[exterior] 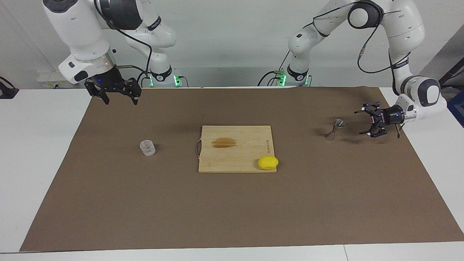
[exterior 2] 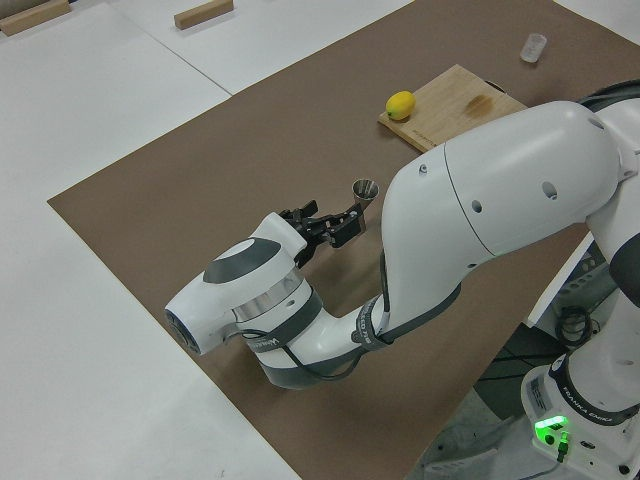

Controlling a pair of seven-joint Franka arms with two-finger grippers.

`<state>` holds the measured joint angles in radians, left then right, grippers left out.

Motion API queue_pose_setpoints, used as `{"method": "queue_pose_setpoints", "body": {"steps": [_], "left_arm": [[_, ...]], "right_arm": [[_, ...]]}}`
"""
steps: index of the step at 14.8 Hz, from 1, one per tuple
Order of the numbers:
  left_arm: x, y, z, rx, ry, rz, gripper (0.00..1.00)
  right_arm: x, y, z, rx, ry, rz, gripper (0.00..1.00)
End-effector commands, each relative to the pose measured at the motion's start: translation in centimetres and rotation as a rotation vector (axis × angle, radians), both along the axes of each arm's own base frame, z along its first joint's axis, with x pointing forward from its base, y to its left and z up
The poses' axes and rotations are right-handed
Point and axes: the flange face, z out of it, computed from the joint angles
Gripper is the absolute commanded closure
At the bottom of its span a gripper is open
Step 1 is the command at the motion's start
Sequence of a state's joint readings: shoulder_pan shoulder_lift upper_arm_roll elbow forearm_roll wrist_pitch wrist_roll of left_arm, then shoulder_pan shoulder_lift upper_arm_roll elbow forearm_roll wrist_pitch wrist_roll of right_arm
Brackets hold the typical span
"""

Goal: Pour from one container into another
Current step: 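Move the left gripper down around the small metal cup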

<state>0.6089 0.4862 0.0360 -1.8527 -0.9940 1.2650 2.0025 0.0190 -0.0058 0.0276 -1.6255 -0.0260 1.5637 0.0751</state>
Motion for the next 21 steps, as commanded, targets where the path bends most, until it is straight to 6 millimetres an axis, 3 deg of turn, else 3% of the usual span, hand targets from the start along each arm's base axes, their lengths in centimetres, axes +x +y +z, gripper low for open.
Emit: {"method": "queue_pose_setpoints", "body": {"steps": [1,4,7,13,21], "left_arm": [[-1.4,-1.9,-1.5,-0.049,-0.115,-0.012,0.0],[-1.2,-2.4,-1.8,-0.038,-0.326,-0.043,0.0],[-1.6,-3.6,-2.5,-0.063,-0.312,-0.042,0.0],[-0.2,-6.2,-2.0,-0.095,-0.34,-0.049,0.0],[-0.3,-6.5,-2.3,-0.09,-0.335,-0.052,0.01]], "right_arm": [[-0.6,-0.4,0.1,0.016,-0.001,0.005,0.0],[-0.6,-0.4,0.0,0.015,0.002,0.005,0.0],[-0.6,-0.4,0.0,0.015,0.0,0.005,0.0],[-0.6,-0.4,0.1,0.015,-0.001,0.005,0.0],[-0.6,-0.4,0.1,0.015,-0.001,0.005,0.0]]}}
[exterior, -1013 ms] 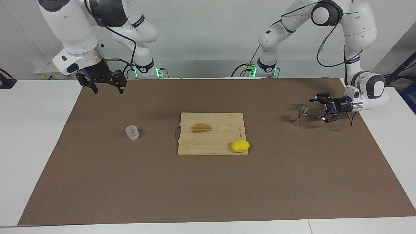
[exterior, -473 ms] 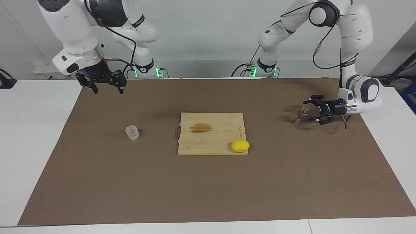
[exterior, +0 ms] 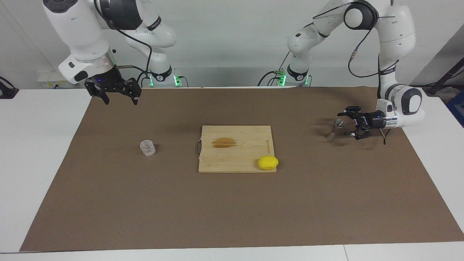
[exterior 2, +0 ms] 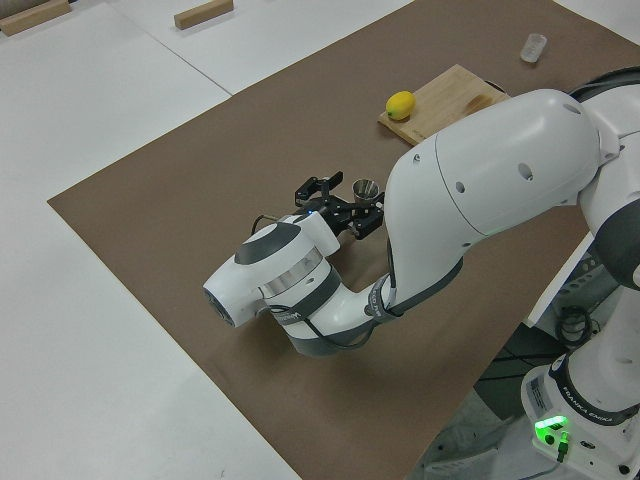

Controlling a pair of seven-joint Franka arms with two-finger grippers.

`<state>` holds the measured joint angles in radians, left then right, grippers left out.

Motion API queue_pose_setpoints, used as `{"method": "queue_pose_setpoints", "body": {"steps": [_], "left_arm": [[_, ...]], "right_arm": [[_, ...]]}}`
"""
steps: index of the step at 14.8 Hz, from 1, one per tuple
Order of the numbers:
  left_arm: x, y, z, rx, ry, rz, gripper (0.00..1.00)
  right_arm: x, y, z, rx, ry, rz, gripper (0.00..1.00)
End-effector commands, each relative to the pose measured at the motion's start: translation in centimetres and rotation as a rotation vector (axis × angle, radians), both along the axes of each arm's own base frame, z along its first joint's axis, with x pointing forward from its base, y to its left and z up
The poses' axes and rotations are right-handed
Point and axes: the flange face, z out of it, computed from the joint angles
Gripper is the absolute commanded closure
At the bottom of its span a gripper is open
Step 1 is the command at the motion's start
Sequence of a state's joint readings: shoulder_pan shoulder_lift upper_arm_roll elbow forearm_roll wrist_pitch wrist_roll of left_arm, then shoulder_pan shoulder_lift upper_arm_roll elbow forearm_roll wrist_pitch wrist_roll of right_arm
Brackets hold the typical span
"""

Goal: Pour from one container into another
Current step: 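Move the left gripper down around the small metal cup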

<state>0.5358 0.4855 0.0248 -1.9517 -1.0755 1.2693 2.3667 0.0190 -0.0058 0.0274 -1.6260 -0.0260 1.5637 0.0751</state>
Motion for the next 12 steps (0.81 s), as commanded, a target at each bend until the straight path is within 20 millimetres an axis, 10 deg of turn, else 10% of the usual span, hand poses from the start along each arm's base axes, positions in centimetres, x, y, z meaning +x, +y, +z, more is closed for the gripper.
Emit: {"method": "queue_pose_setpoints", "body": {"steps": [1,12], "left_arm": [[-0.33,-0.8,0.11,0.008,-0.02,0.014,0.05],[0.1,-1.0,0.15,0.026,-0.058,0.011,0.47]], "right_arm": [[-0.66,-0.37,0.13,0.015,0.0,0.005,0.0],[-0.65,-0.37,0.07,0.015,0.0,0.005,0.0]]}}
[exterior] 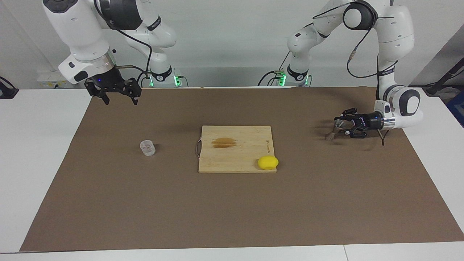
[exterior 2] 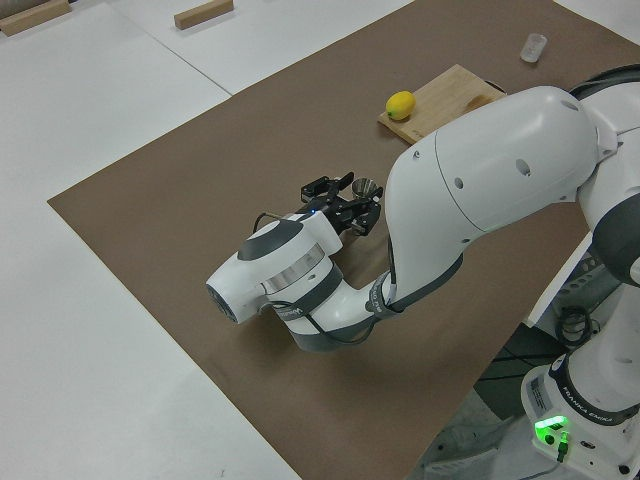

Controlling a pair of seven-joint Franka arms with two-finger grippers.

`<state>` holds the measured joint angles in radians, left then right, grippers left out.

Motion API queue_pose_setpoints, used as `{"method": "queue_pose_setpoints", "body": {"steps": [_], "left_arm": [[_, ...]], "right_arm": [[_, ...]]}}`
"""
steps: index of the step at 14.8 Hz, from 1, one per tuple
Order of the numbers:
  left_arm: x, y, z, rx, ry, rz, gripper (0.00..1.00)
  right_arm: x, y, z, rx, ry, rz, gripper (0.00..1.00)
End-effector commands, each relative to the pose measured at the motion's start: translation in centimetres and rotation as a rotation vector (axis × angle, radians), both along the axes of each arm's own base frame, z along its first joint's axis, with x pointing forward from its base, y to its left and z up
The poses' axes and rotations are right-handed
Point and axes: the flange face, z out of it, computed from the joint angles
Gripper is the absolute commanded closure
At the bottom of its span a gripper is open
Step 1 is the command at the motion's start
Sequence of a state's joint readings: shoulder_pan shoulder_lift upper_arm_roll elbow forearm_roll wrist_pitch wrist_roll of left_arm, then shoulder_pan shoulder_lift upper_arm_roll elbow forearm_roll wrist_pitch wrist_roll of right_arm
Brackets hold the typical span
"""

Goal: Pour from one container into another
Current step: 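Move the left gripper down around the small metal cup, then grasp the metal cup with the left gripper and carry it over the board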

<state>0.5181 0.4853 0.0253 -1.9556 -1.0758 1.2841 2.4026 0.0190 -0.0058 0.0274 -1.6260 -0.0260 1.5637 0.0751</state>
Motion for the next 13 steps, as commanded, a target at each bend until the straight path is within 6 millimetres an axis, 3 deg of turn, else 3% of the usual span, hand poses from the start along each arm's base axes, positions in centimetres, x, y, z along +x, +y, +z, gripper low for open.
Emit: {"method": "queue_pose_setpoints", "body": {"steps": [1,8,10,13], "left_arm": [[-0.2,-0.2,0.4,0.016,-0.026,0.022,0.5],[0.5,-1.2,1.4,-0.037,-0.036,0.019,0.59],[1.4,-2.7,1.7,-0.059,-0.048,0.013,0.61],[3.0,-7.0,2.2,-0.096,-0.063,-0.023,0.64]], "right_arm": [[-0.6,-0.4,0.1,0.015,0.0,0.005,0.0],[-0.6,-0.4,0.1,0.015,0.0,0.005,0.0],[-0.6,-0.4,0.1,0.015,-0.002,0.005,0.0],[-0.6,-0.4,0.1,0.015,0.0,0.005,0.0]]}}
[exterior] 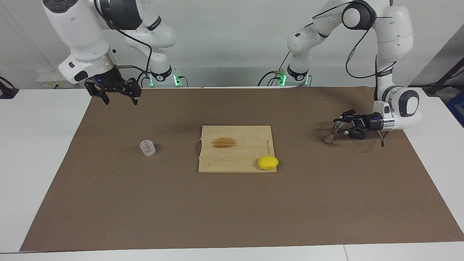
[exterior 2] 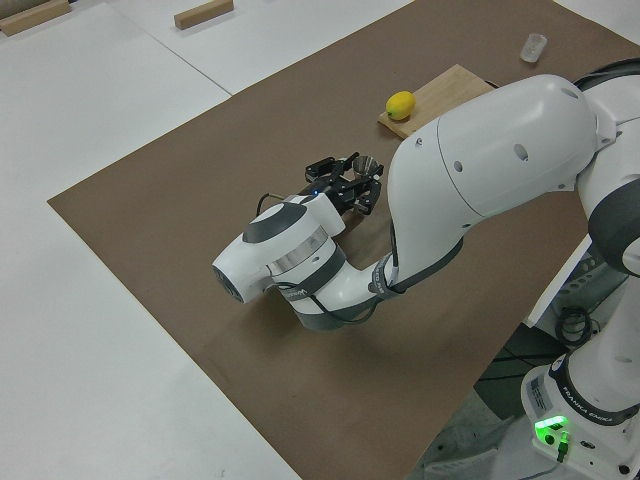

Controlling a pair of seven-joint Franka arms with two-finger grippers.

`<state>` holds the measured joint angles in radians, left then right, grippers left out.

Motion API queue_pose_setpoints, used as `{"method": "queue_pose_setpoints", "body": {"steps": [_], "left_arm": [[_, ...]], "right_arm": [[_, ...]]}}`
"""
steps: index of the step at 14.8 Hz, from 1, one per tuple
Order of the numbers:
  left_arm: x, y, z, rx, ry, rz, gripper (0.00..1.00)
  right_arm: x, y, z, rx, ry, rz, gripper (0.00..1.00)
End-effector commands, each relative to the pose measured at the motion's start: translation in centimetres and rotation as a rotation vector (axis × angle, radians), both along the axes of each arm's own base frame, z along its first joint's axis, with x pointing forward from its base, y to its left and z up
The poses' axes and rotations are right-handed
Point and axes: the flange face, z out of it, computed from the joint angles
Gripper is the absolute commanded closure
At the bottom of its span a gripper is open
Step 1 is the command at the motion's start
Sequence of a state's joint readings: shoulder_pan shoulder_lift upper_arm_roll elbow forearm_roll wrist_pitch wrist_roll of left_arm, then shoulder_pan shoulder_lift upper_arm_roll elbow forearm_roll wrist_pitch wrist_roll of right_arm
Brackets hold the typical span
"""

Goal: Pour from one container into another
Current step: 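Grasp the metal cup with the left gripper and carry it over the board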

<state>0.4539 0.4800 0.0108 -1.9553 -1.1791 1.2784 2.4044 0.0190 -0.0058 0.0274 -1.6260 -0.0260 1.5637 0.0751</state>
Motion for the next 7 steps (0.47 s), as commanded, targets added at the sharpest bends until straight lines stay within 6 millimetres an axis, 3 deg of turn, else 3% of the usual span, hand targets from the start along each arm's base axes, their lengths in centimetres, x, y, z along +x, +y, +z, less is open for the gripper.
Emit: {"method": "queue_pose_setpoints", "body": {"steps": [1,7], "left_arm": [[1.2,-4.7,1.6,-0.034,-0.031,-0.042,0.64],[2.9,-13.6,3.0,-0.09,0.005,-0.095,0.64]], "right_arm": [[-0.6,-0.4,0.1,0.015,0.0,0.005,0.0],[-0.6,-0.3,0.1,0.017,-0.003,0.007,0.0]]}}
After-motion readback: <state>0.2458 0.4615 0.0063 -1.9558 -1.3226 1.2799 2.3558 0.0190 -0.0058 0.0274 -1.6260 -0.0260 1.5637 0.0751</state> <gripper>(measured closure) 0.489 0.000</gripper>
